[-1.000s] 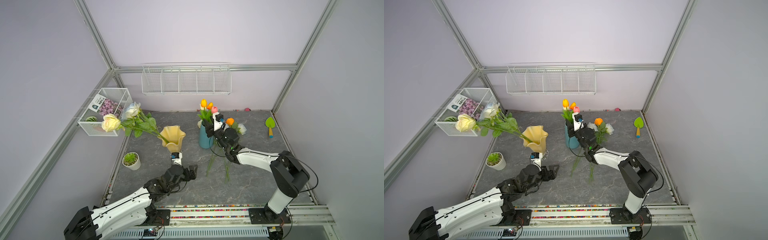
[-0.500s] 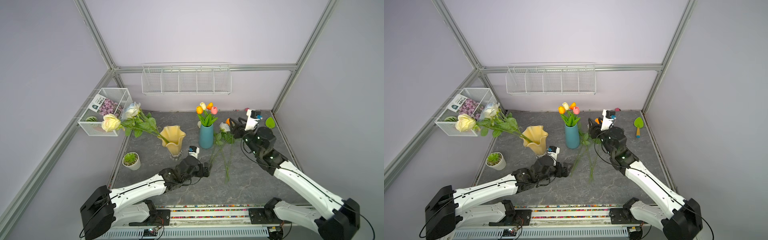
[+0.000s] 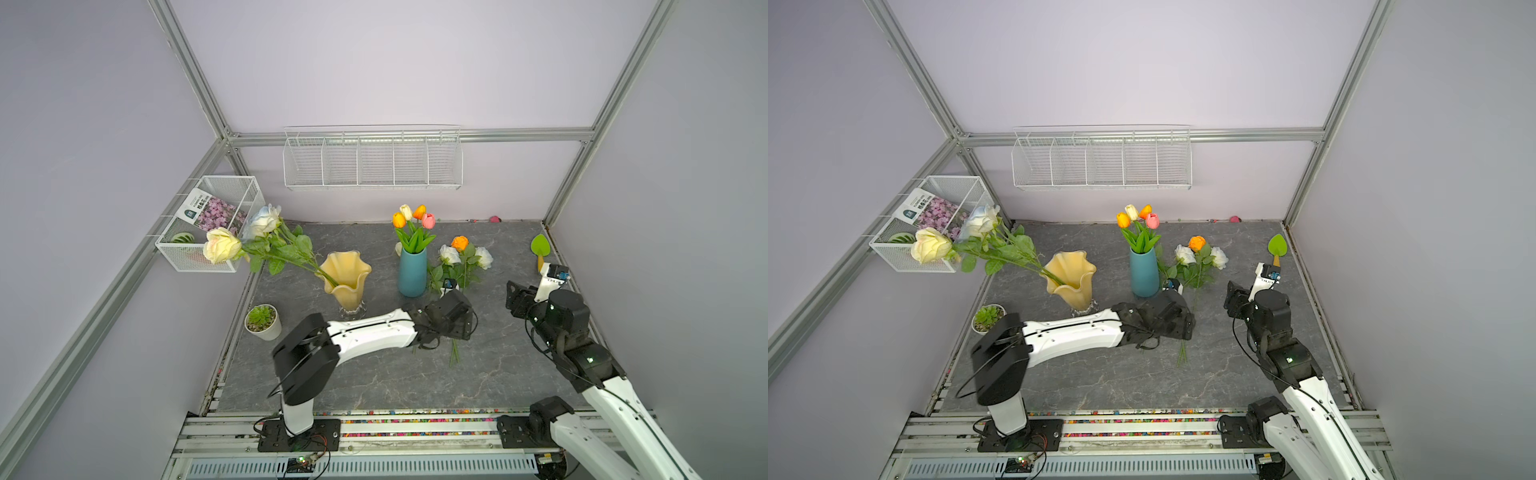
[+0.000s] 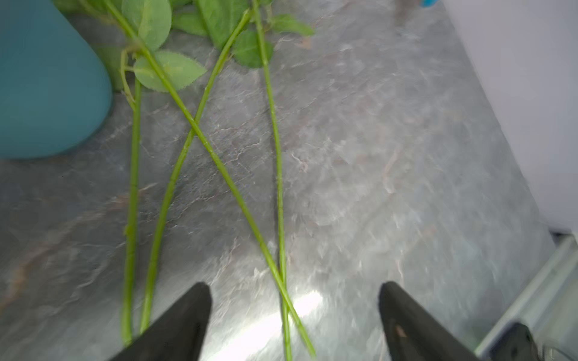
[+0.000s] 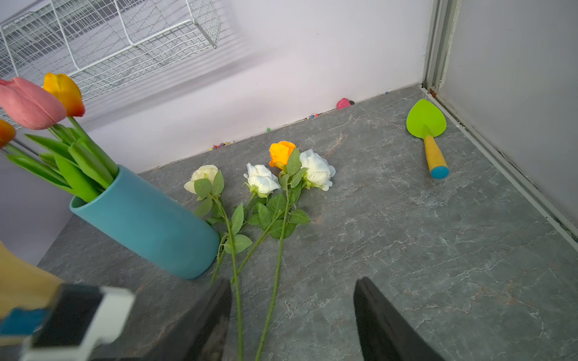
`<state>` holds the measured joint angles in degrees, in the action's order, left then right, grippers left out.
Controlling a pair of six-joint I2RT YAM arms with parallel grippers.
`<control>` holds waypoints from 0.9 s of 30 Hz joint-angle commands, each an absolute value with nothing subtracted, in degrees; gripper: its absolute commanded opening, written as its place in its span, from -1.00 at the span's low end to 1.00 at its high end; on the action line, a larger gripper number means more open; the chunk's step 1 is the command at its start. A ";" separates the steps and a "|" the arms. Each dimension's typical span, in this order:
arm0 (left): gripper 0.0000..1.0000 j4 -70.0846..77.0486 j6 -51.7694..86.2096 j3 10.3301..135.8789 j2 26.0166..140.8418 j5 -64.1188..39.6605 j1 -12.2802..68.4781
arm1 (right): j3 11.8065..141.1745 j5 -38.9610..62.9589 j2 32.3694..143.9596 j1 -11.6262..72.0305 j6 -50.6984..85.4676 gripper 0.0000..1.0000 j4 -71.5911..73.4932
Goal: Arrange the flowers in different vases according to their variety
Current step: Pick up the flower at the center of the board.
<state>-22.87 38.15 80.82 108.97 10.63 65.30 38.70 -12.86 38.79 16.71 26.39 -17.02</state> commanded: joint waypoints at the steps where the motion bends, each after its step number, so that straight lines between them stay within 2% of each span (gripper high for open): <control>1: 0.51 -38.47 42.96 92.23 117.75 15.99 64.88 | 38.06 -12.68 38.41 16.26 27.76 0.33 -19.24; 3: 0.46 -45.34 46.22 99.62 123.14 19.48 64.87 | 38.14 -12.40 38.11 16.09 27.88 0.33 -19.64; 6: 0.47 -47.30 48.85 103.51 127.12 22.58 64.50 | 37.92 -12.00 37.45 16.00 28.04 0.34 -19.72; 13: 0.40 -47.80 49.76 110.74 134.61 19.47 61.45 | 37.62 -11.23 37.36 15.81 28.14 0.34 -19.74; 20: -0.09 -47.37 49.35 115.00 138.84 17.72 60.78 | 37.25 -11.03 37.96 15.73 28.14 0.33 -19.23; 22: -0.45 -47.29 48.82 115.31 139.00 17.17 60.79 | 37.22 -10.87 38.14 15.73 28.20 0.32 -19.22; 24: -0.92 -47.10 48.05 115.13 138.55 16.46 60.81 | 37.17 -11.03 38.18 15.71 28.19 0.32 -19.22; 25: -1.00 -47.25 47.64 115.15 138.24 16.35 60.98 | 37.17 -10.99 38.15 15.62 28.17 0.32 -19.17; 27: -1.00 -47.41 46.67 115.14 137.31 17.29 62.11 | 36.92 -10.99 38.28 15.64 28.06 0.33 -18.83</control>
<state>-46.26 48.03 113.91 137.27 17.39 60.75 37.98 -11.70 38.13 16.05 27.46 -19.49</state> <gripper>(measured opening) 0.045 0.662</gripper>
